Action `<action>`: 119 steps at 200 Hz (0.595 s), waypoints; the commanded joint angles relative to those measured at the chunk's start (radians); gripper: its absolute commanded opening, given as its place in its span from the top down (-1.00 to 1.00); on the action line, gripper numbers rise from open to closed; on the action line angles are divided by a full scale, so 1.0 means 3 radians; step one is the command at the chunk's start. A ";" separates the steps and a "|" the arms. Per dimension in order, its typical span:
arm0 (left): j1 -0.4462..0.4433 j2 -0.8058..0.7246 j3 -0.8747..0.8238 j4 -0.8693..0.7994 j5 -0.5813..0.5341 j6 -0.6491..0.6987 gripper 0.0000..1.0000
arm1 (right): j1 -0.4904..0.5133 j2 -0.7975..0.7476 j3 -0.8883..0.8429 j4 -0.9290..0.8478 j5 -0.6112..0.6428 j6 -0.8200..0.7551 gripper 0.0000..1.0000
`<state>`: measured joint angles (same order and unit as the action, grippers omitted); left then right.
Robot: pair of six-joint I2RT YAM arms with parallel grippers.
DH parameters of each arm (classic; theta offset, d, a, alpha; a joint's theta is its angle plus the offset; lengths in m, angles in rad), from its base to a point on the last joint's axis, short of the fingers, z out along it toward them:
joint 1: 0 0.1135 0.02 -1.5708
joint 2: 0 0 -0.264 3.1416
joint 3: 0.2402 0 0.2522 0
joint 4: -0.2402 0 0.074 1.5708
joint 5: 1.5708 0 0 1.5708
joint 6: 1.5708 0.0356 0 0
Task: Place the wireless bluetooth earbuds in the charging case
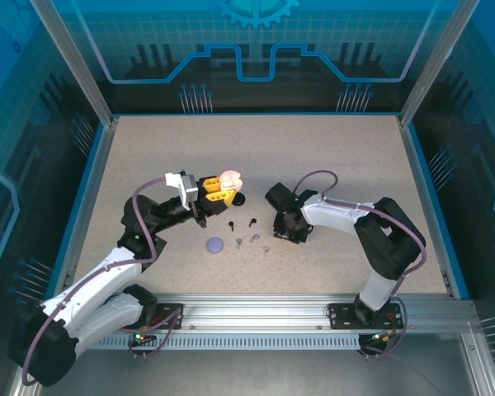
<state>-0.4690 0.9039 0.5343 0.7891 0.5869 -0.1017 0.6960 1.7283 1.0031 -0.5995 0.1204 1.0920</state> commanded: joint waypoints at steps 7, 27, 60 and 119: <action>-0.0023 -0.0042 -0.0042 -0.0012 -0.0045 0.0061 1.00 | 0.0060 0.0094 0.0039 0.0105 -0.0089 -0.0025 0.44; -0.0023 -0.0052 -0.0047 -0.0032 -0.0049 0.0051 1.00 | 0.0060 0.0091 0.0046 0.0114 -0.0085 -0.0064 0.50; -0.0026 -0.0066 -0.0052 -0.0061 -0.0050 0.0045 1.00 | 0.0058 0.0064 0.0024 0.0185 -0.0100 -0.0126 0.53; -0.0027 -0.0087 -0.0123 -0.0131 -0.0103 -0.0053 1.00 | 0.0063 -0.0168 -0.0017 0.0241 0.0046 -0.0316 0.53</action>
<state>-0.4690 0.8928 0.5240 0.7521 0.5789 -0.1036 0.6960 1.7241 1.0027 -0.5968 0.1230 1.0386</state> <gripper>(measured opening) 0.221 0.235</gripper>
